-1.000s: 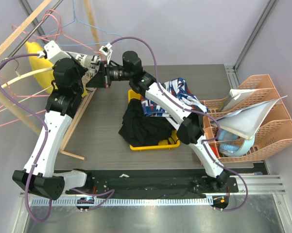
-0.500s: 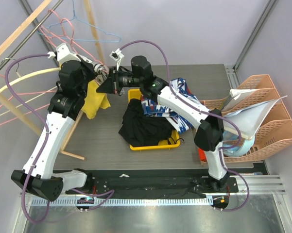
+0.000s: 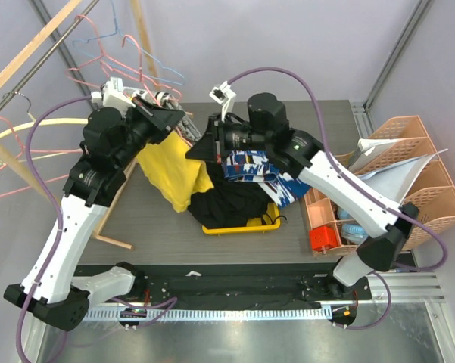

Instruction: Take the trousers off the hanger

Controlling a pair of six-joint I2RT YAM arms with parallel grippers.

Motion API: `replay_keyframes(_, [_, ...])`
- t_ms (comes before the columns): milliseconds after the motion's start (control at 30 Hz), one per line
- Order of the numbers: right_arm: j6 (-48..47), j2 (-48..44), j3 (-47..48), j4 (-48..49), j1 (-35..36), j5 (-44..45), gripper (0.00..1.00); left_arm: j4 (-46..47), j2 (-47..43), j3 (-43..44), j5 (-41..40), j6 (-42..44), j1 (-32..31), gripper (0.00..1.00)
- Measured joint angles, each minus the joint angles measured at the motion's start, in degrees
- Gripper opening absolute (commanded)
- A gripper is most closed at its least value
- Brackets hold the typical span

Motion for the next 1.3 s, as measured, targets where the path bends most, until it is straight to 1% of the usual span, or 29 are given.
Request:
replay_keyframes(167, [0.61,-5.55,0.31,-7.56,2.78,3.56,0.02,-2.29,-3.67,-0.02,6.88,-6.1,-1.27,0.0])
replay_keyframes(233, [0.87,-6.27,1.29,-9.51,4.61,6.01,0.19,-2.89,-4.85,-0.02,8.63,-7.76,-1.27,0.0])
replay_keyframes(267, [1.01,-6.6,1.68,-10.38,5.6,7.43,0.32,-3.04,-5.2,-0.02,9.25,-8.2,-1.25,0.0])
replay_keyframes(333, [1.53,-7.28,2.25,-12.24,7.28,8.79,0.44,-3.13,-5.6,0.13,10.16,-9.55,-1.14,0.0])
replay_keyframes(367, [1.4,-7.91,2.36,-12.76,8.31,9.62,0.57,-3.32,-5.53,0.44,10.64,-10.29,-0.92,0.0])
replay_keyframes(467, [1.97,-10.82,2.71,-15.23,10.03,11.98,0.74,-4.83,-5.35,0.79,11.06,-12.7,-0.74,0.0])
replay_keyframes(500, [2.08,-12.22,2.71,-16.59,10.36,12.76,0.76,-5.51,-5.16,1.09,11.06,-13.35,-0.72,0.0])
replay_keyframes(633, [0.81,-19.41,1.64,-21.22,10.51,15.82,0.81,-8.28,-3.63,5.4,10.95,-15.67,-0.31,0.0])
replay_keyframes(733, [-1.55,-26.93,-4.66,-21.9,10.56,17.81,0.83,-8.35,-3.48,8.09,10.97,-17.18,-0.28,0.0])
replay_keyframes(833, [-3.98,-30.67,-9.99,-21.66,12.13,20.94,0.83,-8.37,-3.45,10.25,11.19,-18.12,-0.13,0.0])
replay_keyframes(933, [-6.6,-30.14,-12.68,-20.2,14.16,24.83,0.83,-8.39,-3.26,11.96,11.85,-19.06,-0.11,0.0])
replay_keyframes(1133, [-10.23,-22.93,-12.57,-16.41,17.29,30.49,0.84,-8.72,-3.17,12.22,12.81,-21.46,-0.11,0.0])
replay_keyframes(1300, [-13.27,-22.38,-13.05,-14.84,18.93,36.65,0.82,-8.76,-3.15,12.22,14.64,-22.71,-0.09,0.0])
